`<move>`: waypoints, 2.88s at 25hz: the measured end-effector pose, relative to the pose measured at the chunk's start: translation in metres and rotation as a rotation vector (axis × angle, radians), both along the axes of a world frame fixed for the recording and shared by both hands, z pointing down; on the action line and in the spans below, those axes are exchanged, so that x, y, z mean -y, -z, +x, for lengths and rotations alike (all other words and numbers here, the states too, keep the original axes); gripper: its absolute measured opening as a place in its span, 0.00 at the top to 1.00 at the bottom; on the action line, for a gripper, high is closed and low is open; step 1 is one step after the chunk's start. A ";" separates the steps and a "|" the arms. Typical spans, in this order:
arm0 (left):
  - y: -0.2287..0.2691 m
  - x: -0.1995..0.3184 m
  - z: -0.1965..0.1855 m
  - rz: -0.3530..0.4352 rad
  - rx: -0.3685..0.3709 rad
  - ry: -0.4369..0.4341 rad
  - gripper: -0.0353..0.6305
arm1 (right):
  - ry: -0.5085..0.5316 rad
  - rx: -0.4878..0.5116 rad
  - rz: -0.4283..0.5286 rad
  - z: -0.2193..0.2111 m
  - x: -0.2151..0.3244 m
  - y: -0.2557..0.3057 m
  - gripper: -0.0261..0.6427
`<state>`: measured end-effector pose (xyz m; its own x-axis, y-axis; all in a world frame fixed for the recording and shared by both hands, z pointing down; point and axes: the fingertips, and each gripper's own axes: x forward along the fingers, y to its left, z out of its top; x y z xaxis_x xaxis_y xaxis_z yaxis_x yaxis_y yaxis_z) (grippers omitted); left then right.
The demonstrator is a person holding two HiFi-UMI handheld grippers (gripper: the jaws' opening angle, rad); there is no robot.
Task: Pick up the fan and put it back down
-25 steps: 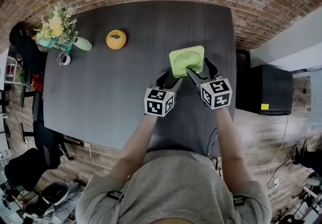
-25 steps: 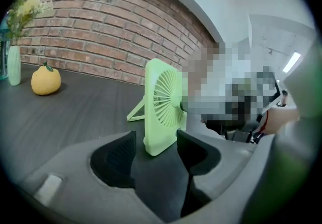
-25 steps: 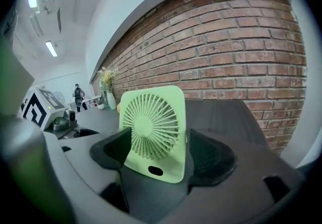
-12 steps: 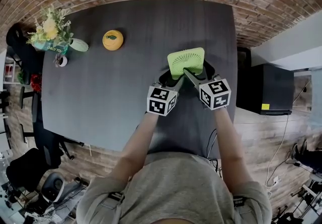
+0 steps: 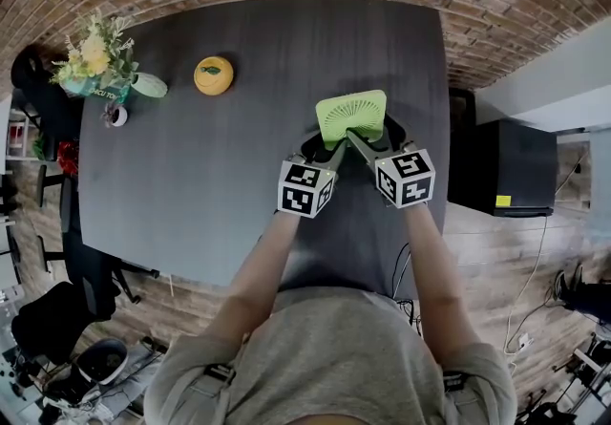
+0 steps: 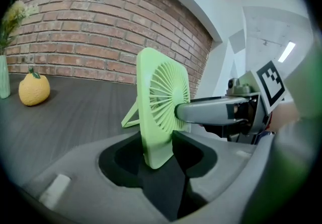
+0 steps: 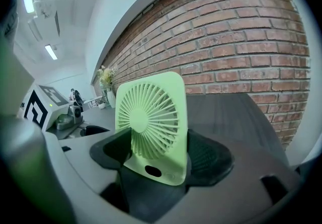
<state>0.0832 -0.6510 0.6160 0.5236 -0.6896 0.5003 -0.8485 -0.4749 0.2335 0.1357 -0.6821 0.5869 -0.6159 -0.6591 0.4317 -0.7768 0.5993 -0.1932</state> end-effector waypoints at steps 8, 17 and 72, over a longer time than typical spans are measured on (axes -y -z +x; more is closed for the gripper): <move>0.017 -0.015 0.001 0.018 0.014 -0.023 0.67 | -0.020 0.009 0.006 0.001 -0.015 0.016 0.44; 0.043 -0.044 0.002 0.053 0.020 -0.036 0.67 | -0.028 0.004 0.045 0.004 -0.046 0.042 0.44; 0.019 -0.331 -0.003 -0.048 0.080 -0.210 0.68 | -0.168 -0.024 -0.025 0.003 -0.346 0.022 0.44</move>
